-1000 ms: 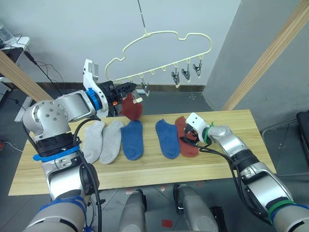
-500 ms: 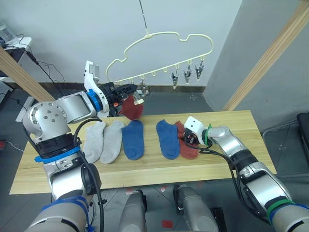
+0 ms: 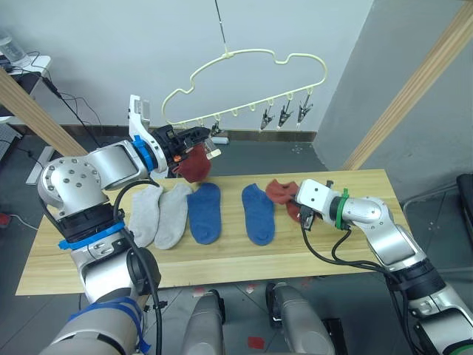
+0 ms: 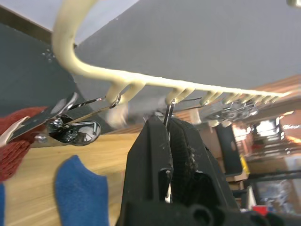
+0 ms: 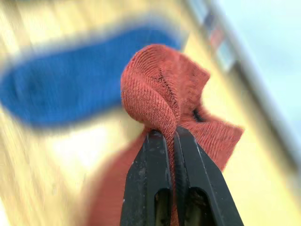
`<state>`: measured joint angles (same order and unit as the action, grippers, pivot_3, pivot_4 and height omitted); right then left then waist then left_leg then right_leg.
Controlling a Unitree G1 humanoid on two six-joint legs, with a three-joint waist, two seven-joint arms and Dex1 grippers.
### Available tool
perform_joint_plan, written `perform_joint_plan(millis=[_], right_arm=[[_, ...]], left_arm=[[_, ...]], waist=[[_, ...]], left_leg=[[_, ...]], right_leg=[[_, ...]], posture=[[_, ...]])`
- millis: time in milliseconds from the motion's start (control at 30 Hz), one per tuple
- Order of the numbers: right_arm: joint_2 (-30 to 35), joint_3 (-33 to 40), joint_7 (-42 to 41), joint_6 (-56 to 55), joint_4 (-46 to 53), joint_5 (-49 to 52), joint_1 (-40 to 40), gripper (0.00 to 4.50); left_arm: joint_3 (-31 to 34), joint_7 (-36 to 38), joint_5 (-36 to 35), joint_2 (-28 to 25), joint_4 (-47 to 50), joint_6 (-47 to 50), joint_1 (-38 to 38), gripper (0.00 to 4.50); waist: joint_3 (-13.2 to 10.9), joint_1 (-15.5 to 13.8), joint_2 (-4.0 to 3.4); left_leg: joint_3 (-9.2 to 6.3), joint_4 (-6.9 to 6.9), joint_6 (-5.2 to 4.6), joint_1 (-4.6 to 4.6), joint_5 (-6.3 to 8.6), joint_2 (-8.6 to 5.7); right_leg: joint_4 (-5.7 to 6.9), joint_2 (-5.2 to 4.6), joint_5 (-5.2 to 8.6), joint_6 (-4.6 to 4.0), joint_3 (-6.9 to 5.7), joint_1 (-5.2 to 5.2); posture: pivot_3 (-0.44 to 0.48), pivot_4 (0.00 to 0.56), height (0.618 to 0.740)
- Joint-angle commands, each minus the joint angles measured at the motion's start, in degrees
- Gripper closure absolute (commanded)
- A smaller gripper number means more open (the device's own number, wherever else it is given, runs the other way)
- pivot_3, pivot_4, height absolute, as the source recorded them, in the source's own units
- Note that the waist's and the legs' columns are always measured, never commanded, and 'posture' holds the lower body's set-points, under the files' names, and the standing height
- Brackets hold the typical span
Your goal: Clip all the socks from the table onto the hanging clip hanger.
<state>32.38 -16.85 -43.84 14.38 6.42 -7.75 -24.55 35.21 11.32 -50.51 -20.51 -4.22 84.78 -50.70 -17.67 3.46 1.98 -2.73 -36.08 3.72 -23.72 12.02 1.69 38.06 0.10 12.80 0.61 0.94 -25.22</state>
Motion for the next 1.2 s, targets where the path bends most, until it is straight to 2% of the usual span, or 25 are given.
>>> perform_joint_plan(millis=[33, 167, 400, 833, 967, 1200], right_arm=[[-2.6, -0.7, 1.0, -0.7, 9.9, 0.6, 0.8, 4.48], [-9.7, -4.6, 4.9, -1.7, 8.6, -2.7, -4.6, 4.48], [-15.4, -5.9, 7.5, -1.7, 4.3, -4.2, -9.3, 4.48], [-18.1, -5.5, 8.3, -1.7, 3.0, -4.5, -11.7, 4.48], [-18.7, -5.1, 8.2, -1.0, 3.3, -4.1, -12.2, 4.48], [-19.0, -5.2, 8.1, -0.1, 2.6, -4.0, -12.2, 4.50]], left_arm=[[2.0, -2.6, 0.1, 0.4, -1.4, 2.2, -0.6, 4.50], [3.5, -4.0, -0.2, 1.9, -2.0, 3.3, -1.7, 4.50], [3.6, -4.2, 0.0, 1.9, -2.2, 4.0, -2.0, 4.50], [3.1, -3.6, -0.1, 1.7, -1.5, 3.6, -1.2, 4.50], [0.1, 0.0, -0.5, 0.0, 0.9, 0.3, 0.4, 4.50], [1.8, -0.9, -1.8, 0.5, 0.0, 1.1, -0.3, 2.36]], waist=[[0.0, 0.0, 0.00], [0.0, 0.0, 0.03], [0.0, -0.3, 0.04], [0.0, -0.2, 0.03], [0.0, -0.2, 0.03], [0.0, -0.4, 0.04]], left_leg=[[0.00, 0.00, 0.01, -0.01, 0.00, 0.00], [0.05, -0.03, 0.04, -0.02, -0.03, -0.04], [-0.07, 0.00, 0.27, -0.08, -0.16, -0.07], [-0.10, 0.02, 0.22, -0.08, -0.13, -0.04], [-0.09, 0.02, 0.22, -0.08, -0.13, -0.04], [-0.14, 0.01, 0.15, -0.15, -0.09, -0.05]], right_leg=[[0.00, 0.00, 0.00, 0.00, 0.00, 0.00], [-0.02, -0.06, -0.02, 0.03, 0.04, -0.02], [-0.04, -0.10, -0.02, 0.03, -0.06, -0.03], [-0.02, -0.10, -0.02, 0.02, -0.09, -0.04], [-0.02, -0.10, -0.02, 0.02, -0.07, -0.04], [-0.04, -0.11, -0.02, 0.02, -0.12, -0.07]], posture=[[-0.034, 0.315, 0.740], [-0.038, 0.306, 0.740], [-0.040, 0.307, 0.740], [-0.034, 0.308, 0.740], [-0.030, 0.310, 0.740], [-0.029, 0.306, 0.740]])
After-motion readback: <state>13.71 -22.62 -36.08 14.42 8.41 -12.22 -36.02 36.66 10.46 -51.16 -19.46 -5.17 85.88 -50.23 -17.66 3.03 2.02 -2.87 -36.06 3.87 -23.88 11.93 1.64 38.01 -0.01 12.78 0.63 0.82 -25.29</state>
